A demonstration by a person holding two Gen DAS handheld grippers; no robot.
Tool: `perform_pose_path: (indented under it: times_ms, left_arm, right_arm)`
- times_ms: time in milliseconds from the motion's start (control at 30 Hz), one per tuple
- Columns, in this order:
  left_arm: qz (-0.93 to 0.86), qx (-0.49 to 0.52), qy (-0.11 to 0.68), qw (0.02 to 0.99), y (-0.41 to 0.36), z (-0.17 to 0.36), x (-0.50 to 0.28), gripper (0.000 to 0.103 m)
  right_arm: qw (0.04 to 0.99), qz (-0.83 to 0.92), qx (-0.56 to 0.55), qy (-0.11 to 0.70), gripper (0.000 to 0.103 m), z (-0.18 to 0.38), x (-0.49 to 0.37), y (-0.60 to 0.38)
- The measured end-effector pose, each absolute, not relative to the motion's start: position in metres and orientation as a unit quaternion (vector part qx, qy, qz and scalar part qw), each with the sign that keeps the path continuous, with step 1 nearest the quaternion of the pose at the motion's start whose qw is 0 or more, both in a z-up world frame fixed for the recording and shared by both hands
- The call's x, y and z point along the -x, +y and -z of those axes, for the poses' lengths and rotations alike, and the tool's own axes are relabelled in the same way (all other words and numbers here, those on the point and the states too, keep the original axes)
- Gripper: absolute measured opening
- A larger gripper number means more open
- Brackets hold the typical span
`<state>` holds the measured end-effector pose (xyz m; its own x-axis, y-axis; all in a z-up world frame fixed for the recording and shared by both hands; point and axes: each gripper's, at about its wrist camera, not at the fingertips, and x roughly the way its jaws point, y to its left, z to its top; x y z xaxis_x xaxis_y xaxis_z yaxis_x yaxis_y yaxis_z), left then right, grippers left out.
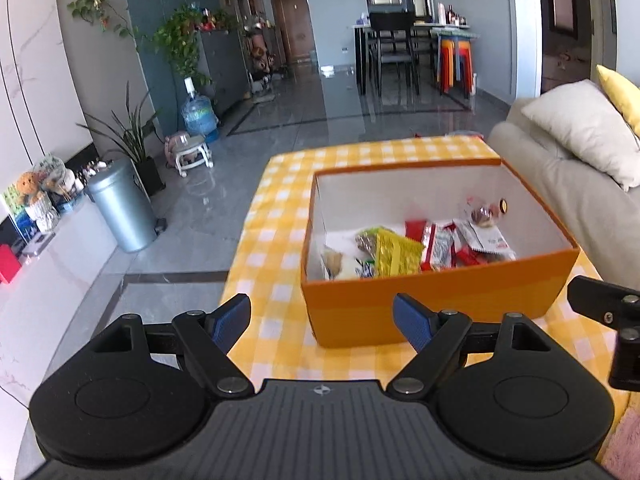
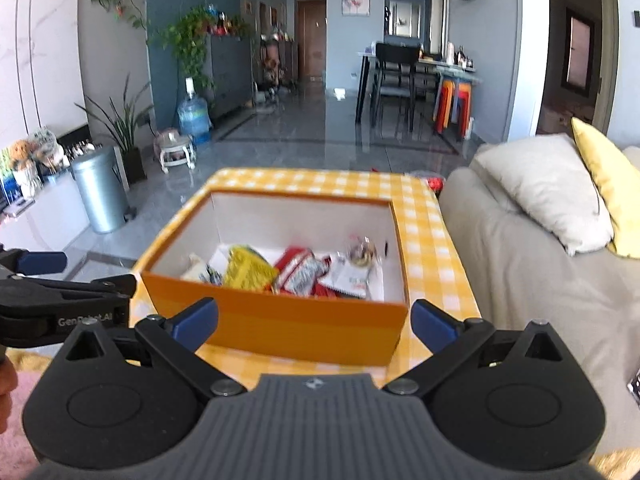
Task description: Organize snacks
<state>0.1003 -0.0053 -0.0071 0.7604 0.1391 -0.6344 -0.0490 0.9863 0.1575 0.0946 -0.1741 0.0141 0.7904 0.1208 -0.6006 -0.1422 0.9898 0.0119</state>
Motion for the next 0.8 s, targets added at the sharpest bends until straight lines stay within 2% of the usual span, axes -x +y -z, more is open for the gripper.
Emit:
perform_pose_path:
  times_ms: [233, 800]
  left_arm:
    - [-0.049, -0.06, 0.356, 0.931, -0.01, 0.013, -0.1, 0.095]
    - [-0.043, -0.063, 0.365, 0.928, -0.014, 0.013, -0.101, 0.095]
  right_arm:
    - [0.938, -0.064, 0.009, 0.34, 0.099, 0.006, -0.104, -0.179]
    - [0.937, -0.064, 0.001, 0.343, 0.099, 0.009, -0.112, -0.181]
